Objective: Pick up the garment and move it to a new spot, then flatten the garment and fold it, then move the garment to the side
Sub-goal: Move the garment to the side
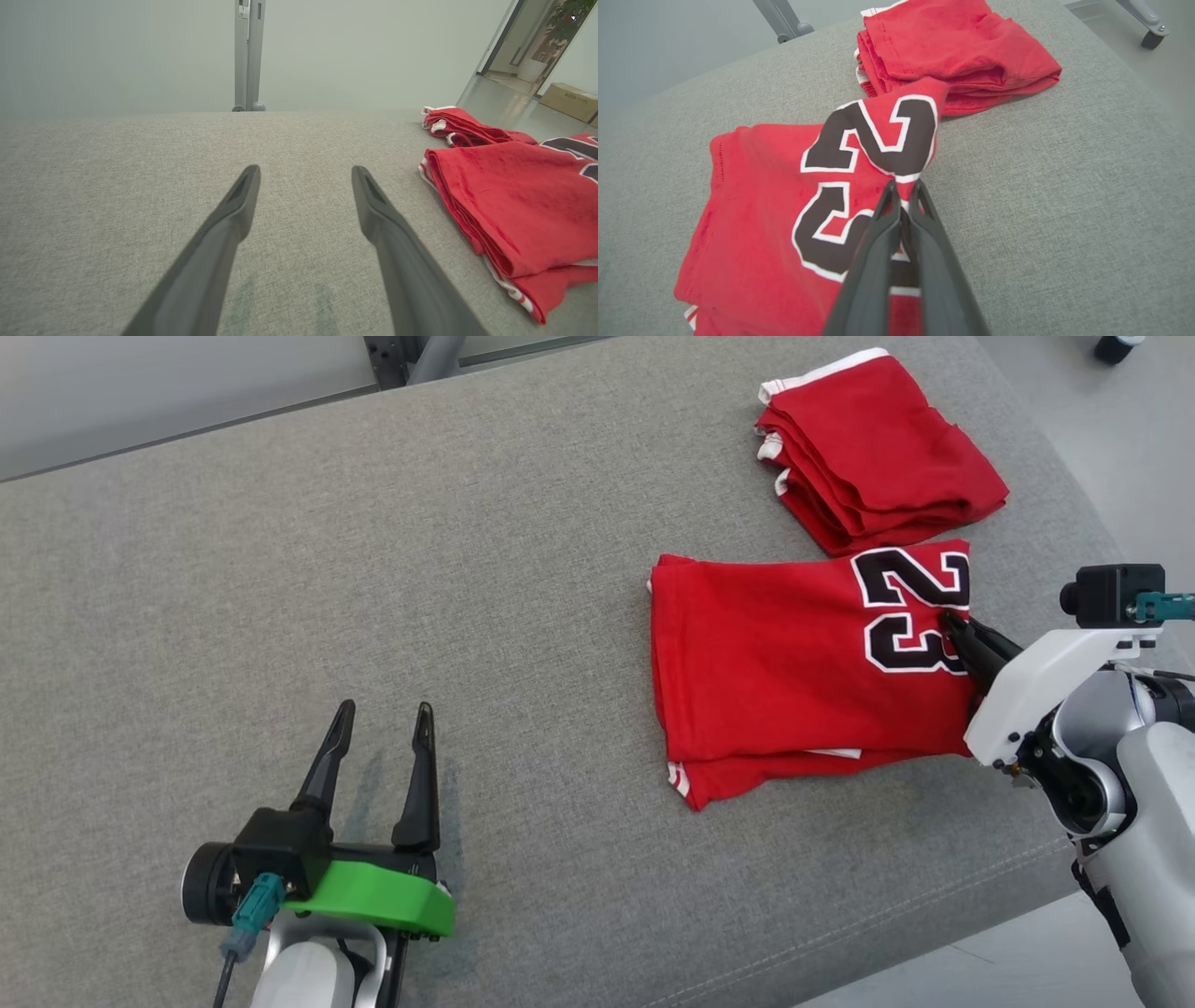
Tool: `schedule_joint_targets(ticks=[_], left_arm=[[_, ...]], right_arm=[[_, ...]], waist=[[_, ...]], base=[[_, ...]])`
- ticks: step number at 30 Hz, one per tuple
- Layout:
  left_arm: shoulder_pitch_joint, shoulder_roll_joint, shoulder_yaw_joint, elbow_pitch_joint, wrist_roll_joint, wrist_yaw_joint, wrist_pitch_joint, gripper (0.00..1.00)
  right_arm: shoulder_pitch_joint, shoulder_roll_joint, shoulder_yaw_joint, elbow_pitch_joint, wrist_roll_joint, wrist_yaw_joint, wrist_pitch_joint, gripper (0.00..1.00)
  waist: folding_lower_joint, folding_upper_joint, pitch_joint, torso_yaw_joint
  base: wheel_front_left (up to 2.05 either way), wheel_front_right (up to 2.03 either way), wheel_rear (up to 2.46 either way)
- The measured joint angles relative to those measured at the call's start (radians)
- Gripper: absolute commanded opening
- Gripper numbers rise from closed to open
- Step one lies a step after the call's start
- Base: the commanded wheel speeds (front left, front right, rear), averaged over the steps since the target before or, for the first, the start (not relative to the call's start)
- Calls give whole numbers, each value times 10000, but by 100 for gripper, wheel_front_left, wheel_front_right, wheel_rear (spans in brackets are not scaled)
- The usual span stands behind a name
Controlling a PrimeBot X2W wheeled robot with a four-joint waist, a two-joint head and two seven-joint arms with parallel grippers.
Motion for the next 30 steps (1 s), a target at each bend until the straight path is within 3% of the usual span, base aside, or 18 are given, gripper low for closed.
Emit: schedule_joint_targets(ticks=[13, 20, 30], left_arm=[[76, -82, 8, 105, -105, 40, 0, 100], [145, -119, -46, 128, -165, 46, 0, 100], [235, -142, -119, 111, -165, 52, 2, 100]], right_arm=[[-1522, 180, 125, 255, -500, 0, 320, 0], [-3043, 299, -52, 1400, -1080, 0, 514, 0], [-4416, -46, -420, 3041, -1887, 0, 330, 0]], waist=[[0, 0, -286, 834], [0, 0, -464, 1614], [0, 0, -416, 2243]], base=[[0, 0, 0], [0, 0, 0], [0, 0, 0]])
